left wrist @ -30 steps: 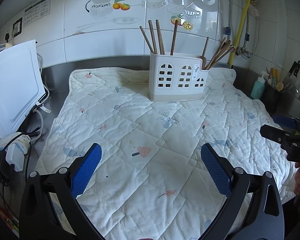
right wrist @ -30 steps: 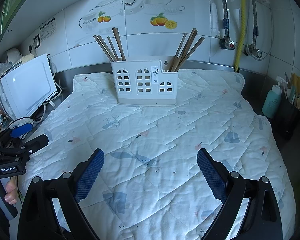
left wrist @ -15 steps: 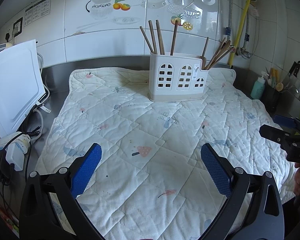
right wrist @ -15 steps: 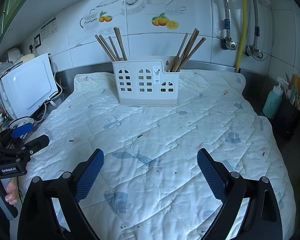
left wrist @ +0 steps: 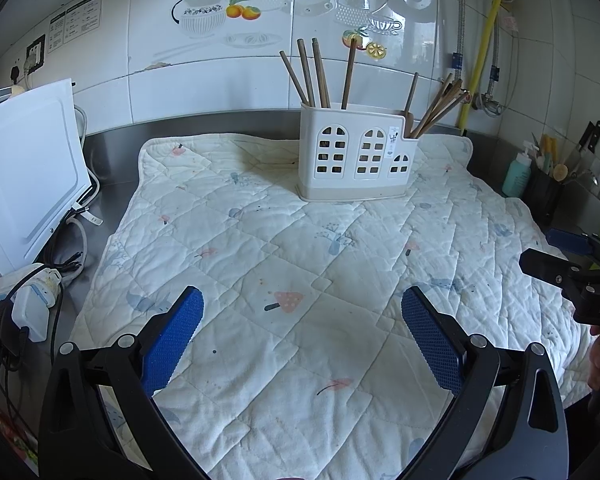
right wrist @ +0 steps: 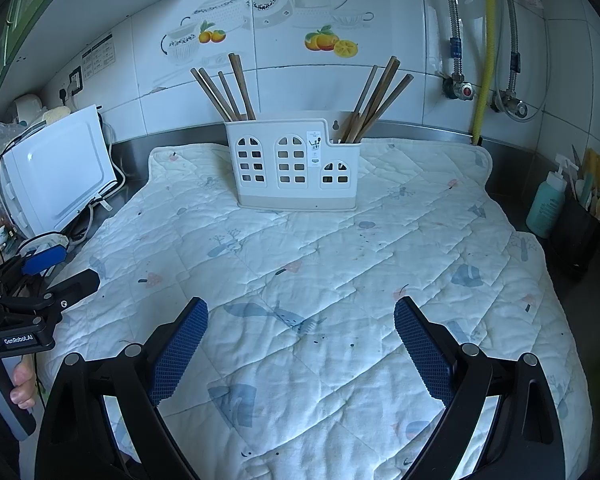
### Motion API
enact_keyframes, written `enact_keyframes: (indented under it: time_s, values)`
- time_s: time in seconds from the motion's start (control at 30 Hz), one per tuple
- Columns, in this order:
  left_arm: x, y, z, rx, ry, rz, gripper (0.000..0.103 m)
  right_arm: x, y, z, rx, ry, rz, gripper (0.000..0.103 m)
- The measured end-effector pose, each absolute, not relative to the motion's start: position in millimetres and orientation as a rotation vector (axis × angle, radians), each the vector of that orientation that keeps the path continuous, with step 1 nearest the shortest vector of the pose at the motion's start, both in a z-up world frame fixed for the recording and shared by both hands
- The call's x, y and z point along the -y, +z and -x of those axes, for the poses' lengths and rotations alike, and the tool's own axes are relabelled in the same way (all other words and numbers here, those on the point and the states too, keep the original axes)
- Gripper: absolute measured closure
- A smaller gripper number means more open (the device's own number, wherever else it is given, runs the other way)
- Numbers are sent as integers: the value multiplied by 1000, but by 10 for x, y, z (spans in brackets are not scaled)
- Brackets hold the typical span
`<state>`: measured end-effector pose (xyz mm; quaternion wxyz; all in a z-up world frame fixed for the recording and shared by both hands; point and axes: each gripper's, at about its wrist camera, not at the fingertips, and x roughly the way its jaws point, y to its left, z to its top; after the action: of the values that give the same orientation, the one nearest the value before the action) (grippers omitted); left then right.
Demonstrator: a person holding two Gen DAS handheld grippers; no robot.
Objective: Organize utensils
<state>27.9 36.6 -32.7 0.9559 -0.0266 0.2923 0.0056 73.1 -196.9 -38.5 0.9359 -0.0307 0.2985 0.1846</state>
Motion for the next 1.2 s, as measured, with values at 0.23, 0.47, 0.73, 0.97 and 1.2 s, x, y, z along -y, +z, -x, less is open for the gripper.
enact_keyframes:
  time_s: [0.23,0.47,0.73,0.97,1.2]
  values:
    - [-364,-332,-288,-599,13,53,5,1968,-386,-729,-610,378,62,12]
    - [-361,-333,-288,-599,12,53,5,1958,-385,-736,-614,387,65,12]
    - [-359,-340,-302,-600,14,55,5,1942,-393,-746,-618,395,71,12]
    - [-360,-344,-304,-601,14,54,5,1939,-396,-747,-617,399,71,12]
    - [-362,-346,-309,-600,15,54,5,1925,-400,-745,-618,399,71,12]
